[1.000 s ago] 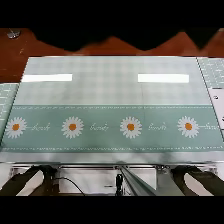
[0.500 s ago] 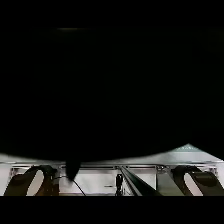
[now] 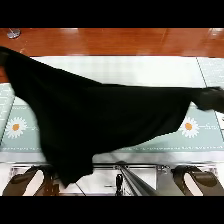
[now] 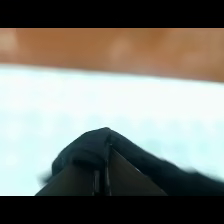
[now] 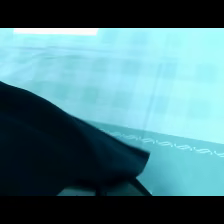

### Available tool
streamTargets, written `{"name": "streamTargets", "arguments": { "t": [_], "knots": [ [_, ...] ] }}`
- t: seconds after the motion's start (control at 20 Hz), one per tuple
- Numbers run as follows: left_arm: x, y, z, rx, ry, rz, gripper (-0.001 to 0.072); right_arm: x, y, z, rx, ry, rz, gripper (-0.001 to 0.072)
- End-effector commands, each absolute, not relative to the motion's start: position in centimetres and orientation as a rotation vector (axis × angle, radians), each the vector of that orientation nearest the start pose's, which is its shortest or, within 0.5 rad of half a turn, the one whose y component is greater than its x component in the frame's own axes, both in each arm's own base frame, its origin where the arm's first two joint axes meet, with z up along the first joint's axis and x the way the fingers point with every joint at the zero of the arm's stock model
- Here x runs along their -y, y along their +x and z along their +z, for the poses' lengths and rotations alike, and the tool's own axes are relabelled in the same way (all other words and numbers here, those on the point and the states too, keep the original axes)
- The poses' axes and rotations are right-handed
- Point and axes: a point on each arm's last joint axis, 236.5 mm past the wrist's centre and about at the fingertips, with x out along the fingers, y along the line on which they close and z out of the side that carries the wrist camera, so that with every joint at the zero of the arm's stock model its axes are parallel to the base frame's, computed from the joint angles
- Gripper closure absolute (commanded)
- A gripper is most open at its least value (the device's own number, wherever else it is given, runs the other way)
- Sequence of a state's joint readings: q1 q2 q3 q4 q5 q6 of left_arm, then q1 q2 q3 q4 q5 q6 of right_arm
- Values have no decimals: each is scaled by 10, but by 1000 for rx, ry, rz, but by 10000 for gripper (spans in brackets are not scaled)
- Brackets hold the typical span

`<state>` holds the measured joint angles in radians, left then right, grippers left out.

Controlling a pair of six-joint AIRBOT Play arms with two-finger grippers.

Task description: Fold the shirts.

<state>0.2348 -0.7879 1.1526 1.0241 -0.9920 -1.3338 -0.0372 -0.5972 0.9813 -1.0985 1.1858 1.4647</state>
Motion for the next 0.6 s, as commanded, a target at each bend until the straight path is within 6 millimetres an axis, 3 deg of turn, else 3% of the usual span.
{"name": "streamTargets", "arguments": {
  "t": [0.0, 0.15, 0.3, 0.35, 0.4, 0.45, 0.5, 0.55],
  "knots": [
    [30, 409, 141, -712, -388, -205, 686, -70, 358, 125, -731, 333, 236, 687],
    [54, 441, 103, -778, -389, -238, 686, -58, 418, 76, -786, 381, 169, 687],
    [84, 461, 84, -786, -400, -276, 685, -60, 473, 49, -854, 441, 168, 685],
    [93, 466, 81, -781, -409, -282, 673, -62, 489, 45, -868, 488, 176, 605],
    [99, 468, 79, -779, -414, -289, 511, -66, 505, 42, -881, 556, 191, 249],
    [103, 468, 76, -785, -411, -296, 142, -68, 514, 41, -894, 596, 208, 89],
    [104, 465, 74, -801, -410, -300, 3, -66, 517, 43, -916, 604, 230, 90],
    [100, 459, 71, -836, -406, -306, 3, -59, 516, 48, -936, 597, 242, 93]
  ]
}}
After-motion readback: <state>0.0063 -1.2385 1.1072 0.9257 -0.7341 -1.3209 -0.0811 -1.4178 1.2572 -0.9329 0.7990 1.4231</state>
